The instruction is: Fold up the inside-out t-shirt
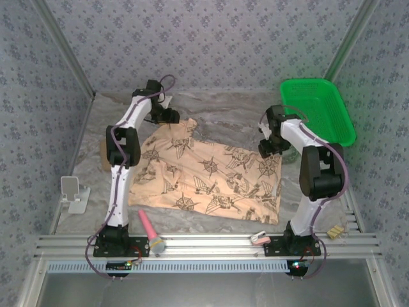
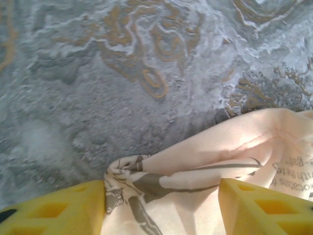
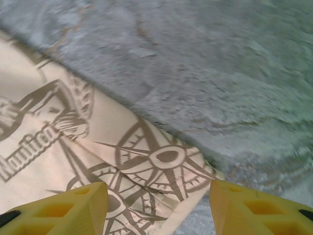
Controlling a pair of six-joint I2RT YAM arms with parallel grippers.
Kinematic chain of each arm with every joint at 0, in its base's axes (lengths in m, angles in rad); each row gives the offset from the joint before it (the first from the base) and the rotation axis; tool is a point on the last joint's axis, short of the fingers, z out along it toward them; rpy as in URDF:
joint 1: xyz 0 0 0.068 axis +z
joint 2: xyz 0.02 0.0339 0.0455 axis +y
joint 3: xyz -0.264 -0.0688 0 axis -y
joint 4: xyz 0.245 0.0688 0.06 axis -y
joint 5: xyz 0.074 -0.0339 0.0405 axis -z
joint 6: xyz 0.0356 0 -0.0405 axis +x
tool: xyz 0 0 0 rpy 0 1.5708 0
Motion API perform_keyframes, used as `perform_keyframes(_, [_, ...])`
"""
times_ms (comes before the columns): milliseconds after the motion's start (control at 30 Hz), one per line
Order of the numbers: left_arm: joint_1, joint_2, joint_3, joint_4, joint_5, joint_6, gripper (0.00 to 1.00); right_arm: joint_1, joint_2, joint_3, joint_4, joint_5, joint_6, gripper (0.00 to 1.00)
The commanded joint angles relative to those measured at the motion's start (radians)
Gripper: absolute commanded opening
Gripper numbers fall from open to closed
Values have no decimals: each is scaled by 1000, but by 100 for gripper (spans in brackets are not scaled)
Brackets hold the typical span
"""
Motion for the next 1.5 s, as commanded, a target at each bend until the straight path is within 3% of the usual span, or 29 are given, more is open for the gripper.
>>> perform_keyframes(0, [-18, 46, 33, -67, 66, 40, 53, -20, 99, 70, -77, -108, -282, 59])
perform_keyframes(100, [-18, 53, 52, -88, 82, 50, 41, -21, 181, 118, -145, -89, -362, 58])
perform_keyframes(267, [-18, 42, 50, -93, 91, 82, 13, -29, 253, 134, -164, -62, -486, 56])
perform_keyframes(300, [-17, 33, 47, -85, 75, 87, 7, -33, 265, 138, -166, -60, -511, 50])
perform_keyframes(333, [-16, 23, 41, -73, 46, 83, 0, -38, 274, 147, -177, -67, -535, 37])
perform_keyframes(400, [-2, -10, 21, -48, 18, 68, 0, -43, 290, 175, -202, -98, -571, 11])
perform_keyframes(433, [6, -30, 2, -28, 23, 66, 0, -41, 288, 177, -191, -94, -598, 4])
perform_keyframes(500, [24, -97, -78, 53, 50, 83, 0, -29, 265, 171, -156, -101, -618, 0])
perform_keyframes(733, [65, -359, -404, 386, 128, 156, 0, 10, 121, 133, -39, -130, -699, 1])
perform_keyframes(967, [70, -508, -581, 457, 152, 291, 0, 19, -76, -43, 158, -103, -834, 0])
perform_keyframes(1200, [66, -656, -780, 586, 175, 406, 0, 15, -154, -169, 189, -10, -920, 0])
perform_keyframes(1333, [66, -766, -924, 654, 174, 424, 0, 14, -247, -274, 283, 0, -930, 0])
perform_keyframes(1467, [72, -907, -1099, 747, 137, 380, 0, 9, -285, -292, 265, 35, -878, 1])
